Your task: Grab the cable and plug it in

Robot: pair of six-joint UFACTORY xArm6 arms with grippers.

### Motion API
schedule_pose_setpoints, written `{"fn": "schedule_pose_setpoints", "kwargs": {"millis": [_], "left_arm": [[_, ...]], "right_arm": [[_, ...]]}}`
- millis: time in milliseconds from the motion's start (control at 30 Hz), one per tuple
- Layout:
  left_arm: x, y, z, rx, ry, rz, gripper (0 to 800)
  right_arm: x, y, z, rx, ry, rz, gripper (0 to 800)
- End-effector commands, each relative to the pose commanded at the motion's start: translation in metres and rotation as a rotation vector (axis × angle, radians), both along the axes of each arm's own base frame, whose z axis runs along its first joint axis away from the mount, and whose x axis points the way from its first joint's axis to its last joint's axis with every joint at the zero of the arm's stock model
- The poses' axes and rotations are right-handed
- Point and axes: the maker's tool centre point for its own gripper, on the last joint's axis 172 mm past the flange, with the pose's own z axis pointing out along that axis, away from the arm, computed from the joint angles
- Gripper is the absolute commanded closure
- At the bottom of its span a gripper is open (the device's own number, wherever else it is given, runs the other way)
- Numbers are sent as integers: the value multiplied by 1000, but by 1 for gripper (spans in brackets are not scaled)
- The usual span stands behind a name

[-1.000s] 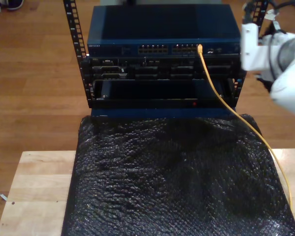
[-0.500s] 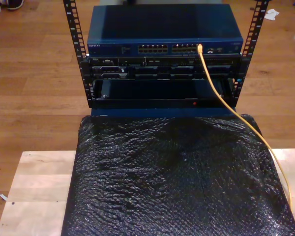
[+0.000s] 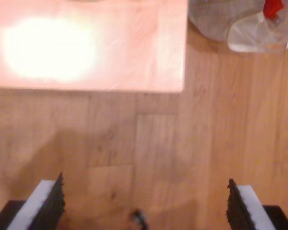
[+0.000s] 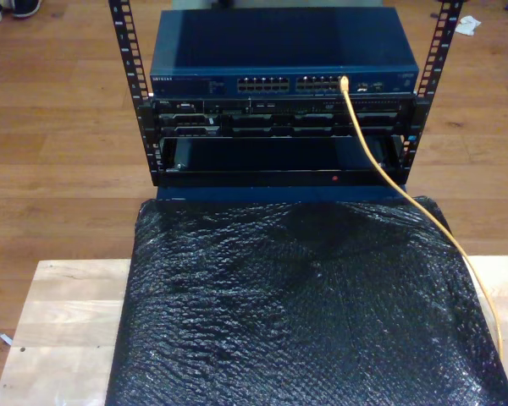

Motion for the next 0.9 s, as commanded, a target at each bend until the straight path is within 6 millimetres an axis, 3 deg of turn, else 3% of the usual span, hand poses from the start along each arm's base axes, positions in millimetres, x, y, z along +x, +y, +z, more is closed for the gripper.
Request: {"fn": "schedule_pose_setpoints", "kwargs": {"millis": [100,333,633,900], "left_arm": [[0,0,0,0,0,0,0],[0,0,0,0,0,0,0],[0,0,0,0,0,0,0],[0,0,0,0,0,0,0]], "right_arm": [[-41,1,-16,8,77,-4,2],[-111,18,-41,-1,169,-17,2],[-158,29,-51,-22,152,-7,2],[-216,48,-72,-14,198,45,2]]}}
